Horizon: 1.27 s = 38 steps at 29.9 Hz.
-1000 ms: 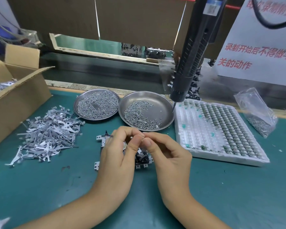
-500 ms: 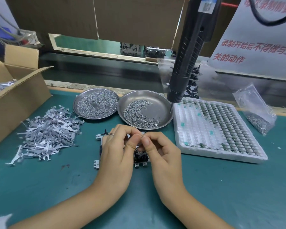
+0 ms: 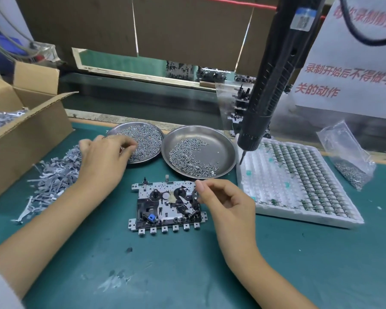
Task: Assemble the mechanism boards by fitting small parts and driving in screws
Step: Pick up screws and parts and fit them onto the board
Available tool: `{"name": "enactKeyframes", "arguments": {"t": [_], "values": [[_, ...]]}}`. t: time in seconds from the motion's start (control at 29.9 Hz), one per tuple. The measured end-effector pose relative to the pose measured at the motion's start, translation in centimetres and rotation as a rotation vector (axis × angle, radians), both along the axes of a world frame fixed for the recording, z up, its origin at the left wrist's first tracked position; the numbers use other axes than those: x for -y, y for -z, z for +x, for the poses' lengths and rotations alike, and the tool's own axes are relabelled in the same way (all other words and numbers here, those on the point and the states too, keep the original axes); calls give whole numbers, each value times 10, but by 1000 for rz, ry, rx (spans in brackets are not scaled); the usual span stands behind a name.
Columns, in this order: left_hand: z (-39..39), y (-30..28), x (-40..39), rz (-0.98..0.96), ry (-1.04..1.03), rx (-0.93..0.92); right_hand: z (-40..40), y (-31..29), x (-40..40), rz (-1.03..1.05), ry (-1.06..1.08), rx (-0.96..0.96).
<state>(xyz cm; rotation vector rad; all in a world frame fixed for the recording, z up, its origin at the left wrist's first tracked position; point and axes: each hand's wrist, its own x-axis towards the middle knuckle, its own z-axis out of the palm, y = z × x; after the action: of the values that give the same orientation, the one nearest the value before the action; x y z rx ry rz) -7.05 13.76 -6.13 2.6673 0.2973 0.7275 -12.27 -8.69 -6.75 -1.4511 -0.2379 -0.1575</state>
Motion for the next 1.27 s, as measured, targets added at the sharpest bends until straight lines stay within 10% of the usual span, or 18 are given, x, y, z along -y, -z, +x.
{"name": "enactKeyframes", "arguments": {"t": [0.13, 0.4, 0.8, 1.0, 1.27], "values": [[-8, -6, 5, -59, 61, 101, 3, 2, 3, -65, -3, 13], [-61, -12, 67, -586, 820, 4, 12, 0, 13, -194, -197, 50], [-57, -11, 62, -646, 688, 179, 39, -21, 12, -288, -351, 40], [-47, -7, 54, -1000, 496, 190, 100, -32, -4, -1061, -131, 221], [-45, -2, 54, -1085, 421, 207, 110, -23, -23, -1203, -261, 198]]}}
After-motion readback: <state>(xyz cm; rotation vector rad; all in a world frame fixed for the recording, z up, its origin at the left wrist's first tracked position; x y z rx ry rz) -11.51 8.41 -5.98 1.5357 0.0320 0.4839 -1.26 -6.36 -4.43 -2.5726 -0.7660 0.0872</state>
